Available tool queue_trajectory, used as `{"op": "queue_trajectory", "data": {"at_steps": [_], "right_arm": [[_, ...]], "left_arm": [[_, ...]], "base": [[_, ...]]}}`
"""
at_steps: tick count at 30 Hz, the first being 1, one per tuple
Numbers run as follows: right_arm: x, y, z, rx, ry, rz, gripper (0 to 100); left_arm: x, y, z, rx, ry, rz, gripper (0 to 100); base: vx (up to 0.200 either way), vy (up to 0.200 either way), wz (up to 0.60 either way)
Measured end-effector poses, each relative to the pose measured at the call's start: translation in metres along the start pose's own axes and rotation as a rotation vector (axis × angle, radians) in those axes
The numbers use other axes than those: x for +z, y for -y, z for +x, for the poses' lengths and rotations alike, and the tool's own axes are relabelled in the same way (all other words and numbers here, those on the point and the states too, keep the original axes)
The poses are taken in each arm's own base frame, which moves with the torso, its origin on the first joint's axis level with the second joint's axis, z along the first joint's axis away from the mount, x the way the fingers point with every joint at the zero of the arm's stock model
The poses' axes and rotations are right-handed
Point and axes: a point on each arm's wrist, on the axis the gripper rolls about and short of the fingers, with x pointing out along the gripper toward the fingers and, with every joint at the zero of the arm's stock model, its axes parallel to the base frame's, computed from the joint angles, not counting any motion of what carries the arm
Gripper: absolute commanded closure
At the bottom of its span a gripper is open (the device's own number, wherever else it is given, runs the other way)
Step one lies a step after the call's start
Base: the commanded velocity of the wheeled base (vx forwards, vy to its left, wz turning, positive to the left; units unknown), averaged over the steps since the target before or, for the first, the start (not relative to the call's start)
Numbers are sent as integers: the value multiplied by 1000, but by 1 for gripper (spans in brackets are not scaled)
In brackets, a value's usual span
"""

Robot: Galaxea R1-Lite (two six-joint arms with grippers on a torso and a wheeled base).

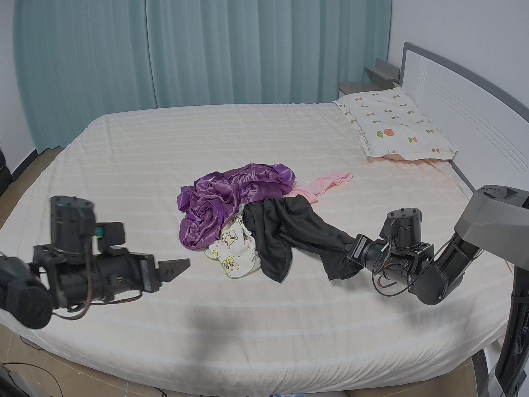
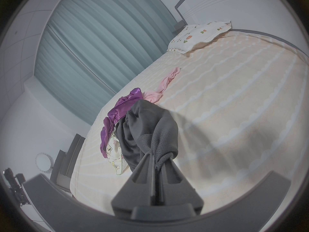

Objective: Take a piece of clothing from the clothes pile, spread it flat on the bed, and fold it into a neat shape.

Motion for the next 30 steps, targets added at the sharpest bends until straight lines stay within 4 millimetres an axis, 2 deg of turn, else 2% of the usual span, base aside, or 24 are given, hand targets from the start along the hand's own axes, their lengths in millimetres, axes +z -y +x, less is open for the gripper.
{"op": "queue_trajectory", "data": {"at_steps": [7,10,14,18,21,30], "right_arm": [[0,-1,-1,9,14,12,100],[-1,-2,-1,12,18,16,100],[-2,-2,-2,18,27,20,100],[-2,-2,-2,25,37,23,100],[-2,-2,-3,26,39,24,100],[-3,-1,-3,30,46,27,100]], "left_arm": [[5,27,96,-20,-89,-162,0],[0,40,144,-29,-113,-232,0],[-14,52,191,-31,-146,-295,0],[-24,64,224,-32,-170,-332,0],[-29,71,242,-34,-174,-346,0],[-39,79,272,-24,-149,-376,0]], "base": [[0,0,0],[0,0,0],[0,0,0],[0,0,0],[0,0,0],[0,0,0]]}}
